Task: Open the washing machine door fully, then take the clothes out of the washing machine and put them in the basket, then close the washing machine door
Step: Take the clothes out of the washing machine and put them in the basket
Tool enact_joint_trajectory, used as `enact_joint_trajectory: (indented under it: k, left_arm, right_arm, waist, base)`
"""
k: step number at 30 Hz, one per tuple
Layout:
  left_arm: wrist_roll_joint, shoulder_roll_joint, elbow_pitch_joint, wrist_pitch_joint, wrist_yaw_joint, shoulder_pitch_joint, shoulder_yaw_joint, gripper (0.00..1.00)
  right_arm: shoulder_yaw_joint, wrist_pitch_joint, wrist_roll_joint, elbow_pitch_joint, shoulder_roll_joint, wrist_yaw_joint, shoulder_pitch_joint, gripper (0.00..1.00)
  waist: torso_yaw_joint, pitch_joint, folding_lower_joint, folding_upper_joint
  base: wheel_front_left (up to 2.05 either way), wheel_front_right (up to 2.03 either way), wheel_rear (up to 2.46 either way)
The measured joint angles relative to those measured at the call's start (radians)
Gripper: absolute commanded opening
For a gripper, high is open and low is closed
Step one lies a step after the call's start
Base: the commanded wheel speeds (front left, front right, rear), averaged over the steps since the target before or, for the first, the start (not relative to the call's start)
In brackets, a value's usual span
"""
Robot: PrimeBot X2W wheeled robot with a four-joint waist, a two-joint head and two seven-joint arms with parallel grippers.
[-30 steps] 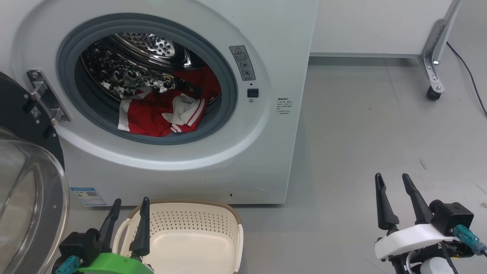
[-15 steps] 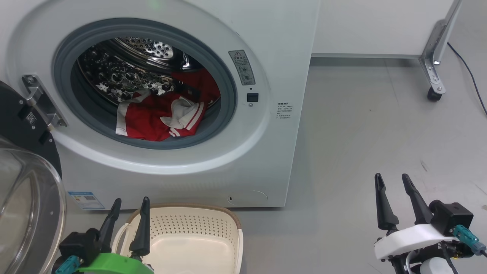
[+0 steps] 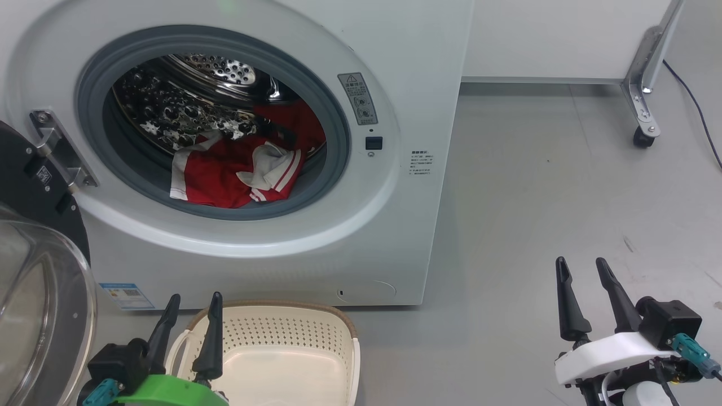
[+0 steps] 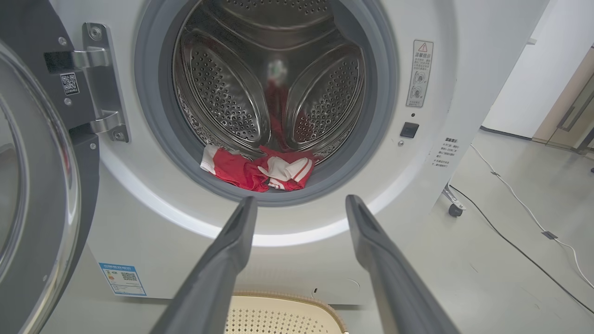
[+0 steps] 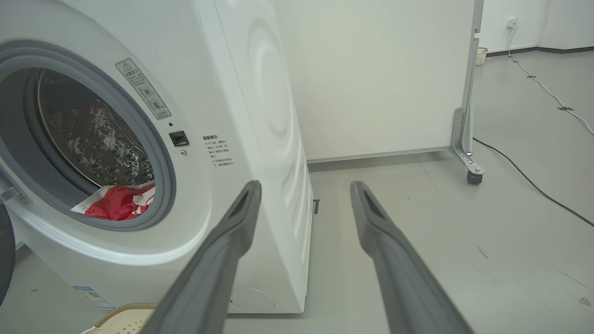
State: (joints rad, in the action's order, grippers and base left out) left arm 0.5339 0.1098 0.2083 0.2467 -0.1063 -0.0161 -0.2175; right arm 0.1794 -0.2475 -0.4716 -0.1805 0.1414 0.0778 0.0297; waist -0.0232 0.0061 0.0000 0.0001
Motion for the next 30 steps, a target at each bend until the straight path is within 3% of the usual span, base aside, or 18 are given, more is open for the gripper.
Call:
enact_joint_trajectory:
  k: [22, 30]
  left_arm:
    - [-0.001, 0.002, 0.002, 0.000, 0.002, 0.000, 0.001, 1.00]
    - [-0.004, 0.001, -0.028, 0.000, 0.033, 0.002, 0.026, 1.00]
  right_arm:
    - [0.000, 0.000, 0.000, -0.003, -0.009, 0.002, 0.000, 1.00]
    - [0.012, 0.000, 0.008, 0.004, -0.008, 0.003, 0.000, 1.00]
  waist:
    - [-0.010, 0.002, 0.0000, 0.0000]
    - [-0.021, 0.040, 0.0000, 0.0000]
  base:
    - [0.00, 0.00, 0.00]
    - [0.00, 0.00, 0.00]
